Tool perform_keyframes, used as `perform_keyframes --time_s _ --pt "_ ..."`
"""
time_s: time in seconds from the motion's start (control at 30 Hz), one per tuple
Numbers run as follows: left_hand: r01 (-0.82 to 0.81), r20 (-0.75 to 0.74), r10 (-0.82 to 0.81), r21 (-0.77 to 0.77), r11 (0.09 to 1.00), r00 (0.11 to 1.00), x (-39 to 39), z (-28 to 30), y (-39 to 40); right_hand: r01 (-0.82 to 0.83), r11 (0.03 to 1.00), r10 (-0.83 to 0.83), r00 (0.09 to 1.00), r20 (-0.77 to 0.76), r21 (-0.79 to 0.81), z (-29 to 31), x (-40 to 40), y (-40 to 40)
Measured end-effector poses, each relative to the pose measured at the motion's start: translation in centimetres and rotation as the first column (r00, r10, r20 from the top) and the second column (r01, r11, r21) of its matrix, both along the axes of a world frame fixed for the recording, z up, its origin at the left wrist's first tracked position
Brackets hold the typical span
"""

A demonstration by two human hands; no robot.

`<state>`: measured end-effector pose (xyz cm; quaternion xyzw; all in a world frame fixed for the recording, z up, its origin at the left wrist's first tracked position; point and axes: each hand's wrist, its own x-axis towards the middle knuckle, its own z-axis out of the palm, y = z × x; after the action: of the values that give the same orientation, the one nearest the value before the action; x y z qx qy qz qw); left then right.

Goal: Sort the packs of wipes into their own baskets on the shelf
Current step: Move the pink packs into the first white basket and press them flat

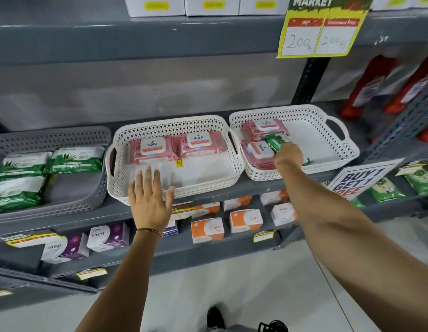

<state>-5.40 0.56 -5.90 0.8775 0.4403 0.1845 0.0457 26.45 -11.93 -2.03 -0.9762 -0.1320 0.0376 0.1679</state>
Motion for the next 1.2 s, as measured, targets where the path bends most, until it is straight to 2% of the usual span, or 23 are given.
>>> perform_keyframes --time_s 0.37,0.5,0.57,0.67,0.77,0.87,0.93,1.07,1.13,1.2 --pt "0.023 -0.026 -0.024 -0.008 1.0 0.999 -0.2 0.3 -0.1 -0.018 0.993 0.0 0.987 0.159 0.113 1.9 -2.5 -0.4" --pt "0.038 -0.02 -0.038 -0.011 0.999 0.999 -0.6 0.6 0.0 -0.136 0.966 0.071 0.959 0.276 0.221 3.2 -4.1 0.7" --pt "0.052 -0.017 -0.052 -0.02 0.998 0.999 -0.9 0.6 0.2 -0.256 0.933 0.175 0.937 0.302 0.253 4.3 -5.3 1.5" --pt "0.039 -0.011 -0.039 -0.01 0.999 0.999 -2.4 0.6 1.1 -0.525 0.828 0.432 0.821 0.373 0.196 5.6 -8.1 3.5" --pt "-0.008 -0.03 0.009 0.017 1.0 0.999 -5.5 0.8 2.6 -0.693 0.703 0.6 0.697 0.392 0.157 6.4 -12.4 6.9" --pt "-0.048 -0.029 0.049 0.014 0.999 0.998 -9.3 0.8 4.3 -0.79 0.598 0.69 0.594 0.415 0.136 6.3 -17.5 10.9" --pt "-0.102 -0.022 0.101 0.0 0.995 0.995 -12.5 0.8 5.7 -0.863 0.496 0.75 0.482 0.453 0.098 6.0 -21.6 14.0" --pt "-0.17 -0.027 0.169 -0.007 0.985 0.985 -18.8 0.5 8.6 -0.934 0.354 0.851 0.304 0.427 -0.04 5.3 -29.7 19.5" --pt "-0.176 -0.031 0.175 -0.008 0.984 0.984 -21.3 0.4 10.0 -0.951 0.304 0.867 0.25 0.43 -0.059 4.6 -33.2 21.6" --pt "-0.174 -0.034 0.173 -0.006 0.985 0.984 -23.1 0.3 11.3 -0.939 0.313 0.882 0.231 0.411 -0.143 3.8 -35.6 23.3"
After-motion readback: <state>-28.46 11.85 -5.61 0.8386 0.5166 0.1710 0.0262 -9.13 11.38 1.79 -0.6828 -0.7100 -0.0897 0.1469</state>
